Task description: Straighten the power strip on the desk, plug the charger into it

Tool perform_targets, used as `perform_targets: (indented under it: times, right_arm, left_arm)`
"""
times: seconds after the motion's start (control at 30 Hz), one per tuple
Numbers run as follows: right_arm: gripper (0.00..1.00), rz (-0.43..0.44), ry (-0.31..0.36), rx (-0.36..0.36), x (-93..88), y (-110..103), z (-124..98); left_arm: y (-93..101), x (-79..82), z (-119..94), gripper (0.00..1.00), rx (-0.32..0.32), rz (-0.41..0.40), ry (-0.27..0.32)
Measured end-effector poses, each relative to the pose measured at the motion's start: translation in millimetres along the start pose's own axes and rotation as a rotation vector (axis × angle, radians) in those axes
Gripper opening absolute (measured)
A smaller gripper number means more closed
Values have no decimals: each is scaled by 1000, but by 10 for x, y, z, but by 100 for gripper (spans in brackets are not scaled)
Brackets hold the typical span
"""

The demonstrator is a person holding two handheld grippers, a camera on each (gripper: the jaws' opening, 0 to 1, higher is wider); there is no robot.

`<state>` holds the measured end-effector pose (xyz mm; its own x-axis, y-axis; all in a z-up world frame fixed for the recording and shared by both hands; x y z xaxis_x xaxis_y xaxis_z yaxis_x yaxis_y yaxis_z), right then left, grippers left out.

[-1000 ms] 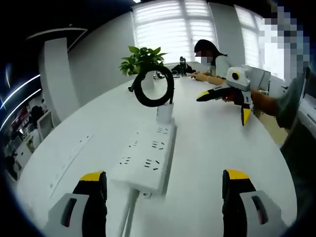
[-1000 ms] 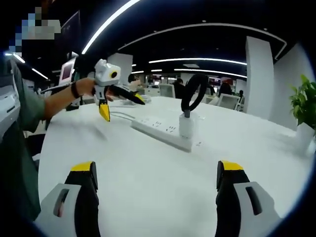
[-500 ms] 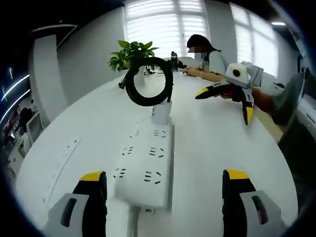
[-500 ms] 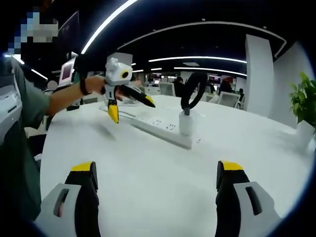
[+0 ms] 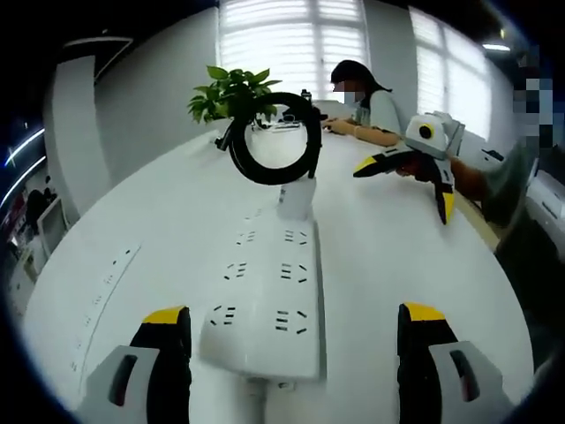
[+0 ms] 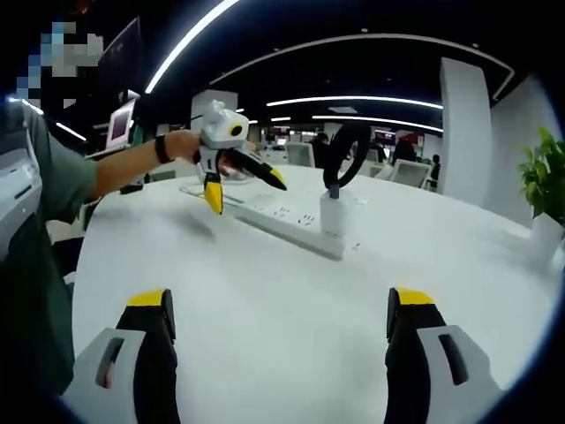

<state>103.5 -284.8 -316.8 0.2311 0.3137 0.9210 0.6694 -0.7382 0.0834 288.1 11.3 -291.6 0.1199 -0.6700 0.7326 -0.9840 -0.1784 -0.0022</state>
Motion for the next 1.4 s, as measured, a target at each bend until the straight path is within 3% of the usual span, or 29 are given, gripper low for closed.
perform_targets:
  times: [0.17, 0.33, 1.07, 1.4]
  right_arm:
    - [98, 4, 14, 18, 17, -26, -3]
    - [99, -6, -12, 14, -10, -33, -11]
    - [98, 2, -17, 10, -18, -4, -19]
    - [98, 5, -28, 18, -58, -4, -3]
  left_arm:
    - [-62, 45, 65, 99, -21, 16, -14]
    - [-160, 60, 133, 99, -25, 14, -32]
    - [-255, 160, 446, 99, -64, 2, -28]
    - [-281, 213, 559, 88, -61, -20, -12]
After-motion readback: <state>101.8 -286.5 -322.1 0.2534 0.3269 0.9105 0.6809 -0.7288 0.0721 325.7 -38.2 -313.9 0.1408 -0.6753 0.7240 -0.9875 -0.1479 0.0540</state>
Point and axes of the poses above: the point that each gripper's makers call its tool centre point, and the gripper's own axes: z roughly forward along the fingers, y roughly to its right, x roughly out of its top, the point moved 10 cm from there along -z, roughly backward along the fingers, and after that the axes turned 4 degrees about -y, right-handed, at the moved point
